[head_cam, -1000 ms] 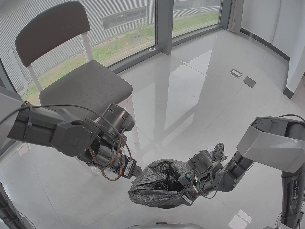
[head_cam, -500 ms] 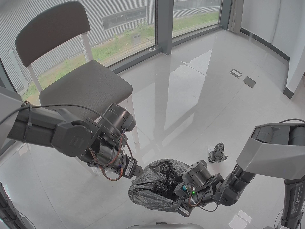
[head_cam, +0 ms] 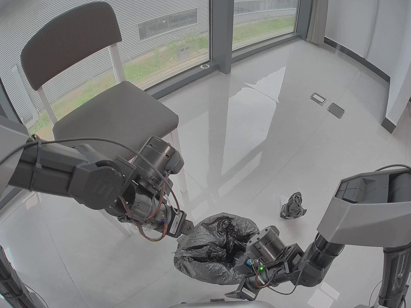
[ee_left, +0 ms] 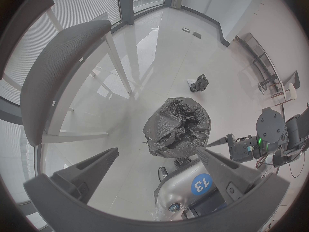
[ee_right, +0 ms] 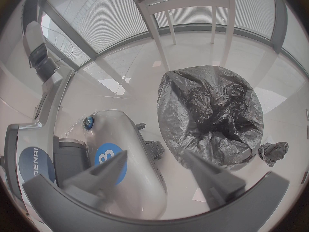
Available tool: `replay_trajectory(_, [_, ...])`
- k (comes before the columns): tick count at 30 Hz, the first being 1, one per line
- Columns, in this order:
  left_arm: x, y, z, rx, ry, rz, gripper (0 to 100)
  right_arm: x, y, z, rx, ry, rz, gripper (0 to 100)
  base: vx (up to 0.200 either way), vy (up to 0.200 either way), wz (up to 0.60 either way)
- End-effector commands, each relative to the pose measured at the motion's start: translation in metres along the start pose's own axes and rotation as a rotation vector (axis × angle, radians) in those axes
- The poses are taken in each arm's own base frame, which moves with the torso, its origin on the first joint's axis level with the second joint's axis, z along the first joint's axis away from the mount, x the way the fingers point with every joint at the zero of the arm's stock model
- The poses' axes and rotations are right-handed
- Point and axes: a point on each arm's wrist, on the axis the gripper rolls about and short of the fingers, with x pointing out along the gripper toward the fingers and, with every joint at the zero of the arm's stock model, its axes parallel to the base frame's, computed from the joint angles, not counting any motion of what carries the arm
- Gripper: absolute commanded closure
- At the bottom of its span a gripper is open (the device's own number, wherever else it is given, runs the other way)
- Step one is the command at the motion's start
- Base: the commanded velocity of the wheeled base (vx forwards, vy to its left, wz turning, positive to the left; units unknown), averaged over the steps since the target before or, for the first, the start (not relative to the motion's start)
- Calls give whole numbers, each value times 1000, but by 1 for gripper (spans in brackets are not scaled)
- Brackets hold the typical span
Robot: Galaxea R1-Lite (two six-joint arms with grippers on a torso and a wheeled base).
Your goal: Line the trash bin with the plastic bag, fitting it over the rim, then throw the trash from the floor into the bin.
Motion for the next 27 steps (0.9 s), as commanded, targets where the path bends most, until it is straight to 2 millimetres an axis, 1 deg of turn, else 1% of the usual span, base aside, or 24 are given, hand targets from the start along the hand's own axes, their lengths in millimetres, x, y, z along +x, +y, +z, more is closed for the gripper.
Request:
replay_trajectory(1, [-1,0,0,0,-4,0,0,-6,-4,7,24,-46,-15,0,0,0,0])
replay_trajectory(4, [-5,1,1,-3,-14,-2,0,-17,-17,17,92,-107,-49,0,0,0,0])
replay_trajectory(6, [-7,2,1,-6,-19,-2,0,-30,-32,20,148,-147,-88,0,0,0,0])
replay_trajectory(9, [-11,4,2,-27,-33,0,0,-49,-61,16,219,-186,-158,0,0,0,0])
replay_trajectory(10, [-11,4,2,-27,-33,0,0,-49,-61,16,219,-186,-158,0,0,0,0])
replay_trajectory(11, [-15,4,2,-34,-42,-1,0,-59,-81,10,268,-201,-204,0,0,0,0])
replay_trajectory(13, [-23,5,1,-41,-57,-5,0,-68,-103,1,317,-208,-255,0,0,0,0])
replay_trajectory(14, [-23,5,1,-41,-57,-5,0,-68,-103,1,317,-208,-255,0,0,0,0])
replay_trajectory(15, [-28,6,-1,-47,-66,-7,0,-75,-121,-8,351,-215,-298,0,0,0,0])
replay_trajectory(16, [-30,6,-1,-48,-70,-7,0,-79,-129,-10,362,-221,-316,0,0,0,0])
replay_trajectory(17, [-34,7,0,-51,-83,-7,0,-83,-144,-16,382,-227,-349,0,0,0,0])
replay_trajectory(18, [-34,7,0,-51,-83,-7,0,-83,-144,-16,382,-227,-349,0,0,0,0])
replay_trajectory(19, [-35,9,3,-58,-98,-6,0,-85,-164,-24,412,-233,-389,0,0,0,0])
replay_trajectory(21, [-35,10,4,-64,-104,-3,0,-86,-181,-28,439,-242,-418,0,0,0,0])
replay_trajectory(22, [-35,10,4,-64,-104,-3,0,-86,-181,-28,439,-242,-418,0,0,0,0])
replay_trajectory(23, [-34,10,5,-65,-103,-1,0,-83,-196,-33,460,-246,-438,0,0,0,0])
replay_trajectory(27, [-34,7,4,-73,-102,-1,0,-75,-223,-42,496,-252,-474,0,0,0,0])
